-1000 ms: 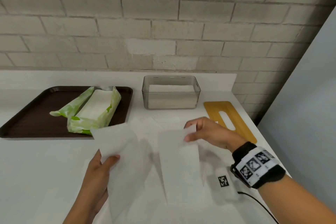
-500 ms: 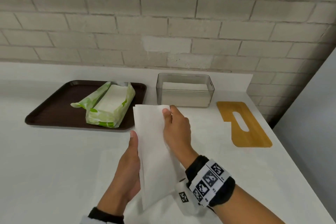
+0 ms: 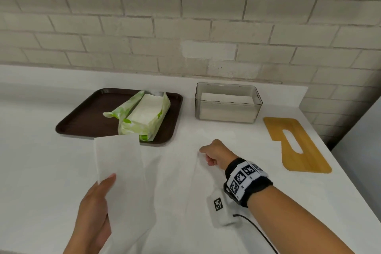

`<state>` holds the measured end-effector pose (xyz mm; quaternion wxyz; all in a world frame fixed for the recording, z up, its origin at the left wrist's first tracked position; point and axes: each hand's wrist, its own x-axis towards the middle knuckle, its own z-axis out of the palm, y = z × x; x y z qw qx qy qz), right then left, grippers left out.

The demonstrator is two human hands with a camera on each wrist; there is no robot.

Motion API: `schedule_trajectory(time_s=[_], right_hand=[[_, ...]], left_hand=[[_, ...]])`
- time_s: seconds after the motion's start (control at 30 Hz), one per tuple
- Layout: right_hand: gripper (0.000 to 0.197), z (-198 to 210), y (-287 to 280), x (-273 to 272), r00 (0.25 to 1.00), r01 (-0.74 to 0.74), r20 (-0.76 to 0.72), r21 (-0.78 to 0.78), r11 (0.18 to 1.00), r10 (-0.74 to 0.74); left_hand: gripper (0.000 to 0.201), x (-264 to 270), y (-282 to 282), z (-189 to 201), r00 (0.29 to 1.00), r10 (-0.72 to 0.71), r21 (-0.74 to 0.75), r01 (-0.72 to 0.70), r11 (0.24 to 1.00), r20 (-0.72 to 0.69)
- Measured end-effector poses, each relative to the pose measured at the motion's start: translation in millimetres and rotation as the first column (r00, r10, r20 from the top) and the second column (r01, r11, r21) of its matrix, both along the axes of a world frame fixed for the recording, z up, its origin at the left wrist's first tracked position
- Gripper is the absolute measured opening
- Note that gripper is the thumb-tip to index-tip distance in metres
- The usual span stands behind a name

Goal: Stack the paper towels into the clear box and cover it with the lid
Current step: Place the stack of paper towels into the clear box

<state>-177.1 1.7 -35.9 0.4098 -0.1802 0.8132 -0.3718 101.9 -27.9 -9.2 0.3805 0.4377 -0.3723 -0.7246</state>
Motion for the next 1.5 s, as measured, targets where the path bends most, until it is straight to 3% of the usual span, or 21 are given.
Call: schedule_trajectory(time_s=[0.13, 0.2, 0.27, 0.3, 0.37, 0.43, 0.5, 0.53, 0.63, 0.7, 0.77, 0.83, 0.9, 1.0, 1.07, 1.13, 1.2, 1.27, 1.33, 1.4, 1.5], right_hand=[[0.037, 1.6, -17.2, 13.4, 0.984, -0.124, -0.108, 0.140, 0.982, 0.140], [0.055, -0.2, -19.2, 22.6, 0.954, -0.131, -0.227, 0.266, 0.955, 0.194], [0.057, -3.3, -20.8, 31.3, 0.944, -0.092, -0.283, 0.264, 0.960, 0.168], [0.056, -6.1, -23.3, 31.7, 0.959, -0.074, -0.254, 0.203, 0.976, 0.126], [0.045, -1.1, -21.1, 30.7, 0.998, 0.022, -0.057, -0.091, 0.996, -0.027], [0.018, 15.6, -8.0, 27.8, 0.962, 0.221, 0.235, -0.382, 0.897, -0.137], [0.009, 41.1, 10.3, 23.7, 0.885, 0.327, 0.463, -0.555, 0.765, -0.043], [0.014, 53.4, 19.6, 21.3, 0.858, 0.339, 0.511, -0.623, 0.705, 0.039], [0.029, 82.3, 35.9, 20.9, 0.823, 0.342, 0.534, -0.738, 0.582, 0.194], [0.030, 92.8, 39.7, 28.7, 0.850, 0.292, 0.473, -0.790, 0.540, 0.232], [0.029, 93.4, 38.8, 41.9, 0.922, 0.164, 0.325, -0.820, 0.549, 0.210], [0.029, 79.1, 32.5, 57.2, 0.996, -0.049, 0.010, -0.754, 0.655, 0.087], [0.029, 60.6, 25.9, 70.5, 0.960, -0.166, -0.278, -0.607, 0.777, -0.012], [0.028, 39.3, 23.9, 83.6, 0.896, -0.188, -0.442, -0.452, 0.872, -0.035], [0.026, 31.1, 24.0, 86.7, 0.856, -0.260, -0.516, -0.382, 0.887, 0.029], [0.020, 32.5, 24.0, 82.9, 0.860, -0.356, -0.488, -0.359, 0.863, 0.152], [0.013, 39.9, 21.0, 66.0, 0.910, -0.373, -0.325, -0.374, 0.849, 0.257], [0.001, 45.0, 16.1, 34.9, 0.969, -0.242, -0.144, -0.399, 0.885, 0.200], [0.013, 38.5, 8.8, -5.6, 0.992, -0.083, -0.115, -0.368, 0.926, 0.044], [0.019, 26.0, 0.9, -41.9, 0.972, -0.046, -0.237, -0.199, 0.979, -0.002], [0.008, 8.8, -8.5, -63.5, 0.916, -0.185, -0.323, 0.180, 0.966, 0.236]], left_hand=[[0.031, 6.5, 0.4, -2.7, 1.000, 0.021, -0.009, -0.021, 1.000, 0.001], [0.033, 4.5, 1.7, -4.1, 1.000, 0.009, 0.006, -0.009, 1.000, 0.000], [0.031, 2.9, 2.5, -5.8, 1.000, 0.002, 0.022, -0.002, 1.000, -0.005], [0.029, 2.1, 3.3, -4.8, 1.000, -0.004, 0.027, 0.005, 1.000, -0.015], [0.027, 2.3, 1.9, -5.1, 0.999, -0.017, 0.031, 0.018, 0.999, -0.033], [0.029, 1.2, -0.6, -4.2, 0.998, -0.026, 0.042, 0.028, 0.999, -0.053], [0.029, -1.6, -3.0, -3.1, 0.996, -0.048, 0.053, 0.052, 0.997, -0.075], [0.028, -4.3, -4.1, -3.0, 0.994, -0.066, 0.060, 0.072, 0.996, -0.088], [0.026, -17.8, -2.7, 1.6, 0.983, -0.127, 0.094, 0.140, 0.986, -0.129], [0.031, -27.9, -2.2, 2.5, 0.977, -0.156, 0.128, 0.175, 0.976, -0.146], [0.037, -37.7, -0.9, 4.1, 0.970, -0.187, 0.155, 0.211, 0.965, -0.156], [0.039, -46.7, 1.4, 6.8, 0.961, -0.217, 0.174, 0.246, 0.953, -0.174], [0.044, -54.2, 4.7, 9.0, 0.946, -0.244, 0.175, 0.283, 0.943, -0.214], [0.050, -61.8, 11.7, 9.5, 0.921, -0.294, 0.140, 0.336, 0.932, -0.254], [0.048, -65.4, 18.0, 7.1, 0.921, -0.313, 0.131, 0.348, 0.928, -0.231], [0.042, -67.0, 21.2, 2.6, 0.943, -0.280, 0.138, 0.306, 0.942, -0.182], [0.037, -64.0, 19.9, -1.9, 0.962, -0.225, 0.148, 0.248, 0.957, -0.153], [0.034, -58.8, 18.9, -2.0, 0.974, -0.179, 0.167, 0.202, 0.965, -0.142], [0.030, -51.5, 17.9, -1.5, 0.981, -0.131, 0.159, 0.153, 0.975, -0.140], [0.026, -45.4, 18.0, -0.8, 0.986, -0.095, 0.147, 0.115, 0.982, -0.135], [0.021, -39.7, 20.1, 1.3, 0.987, -0.068, 0.143, 0.089, 0.986, -0.146]])
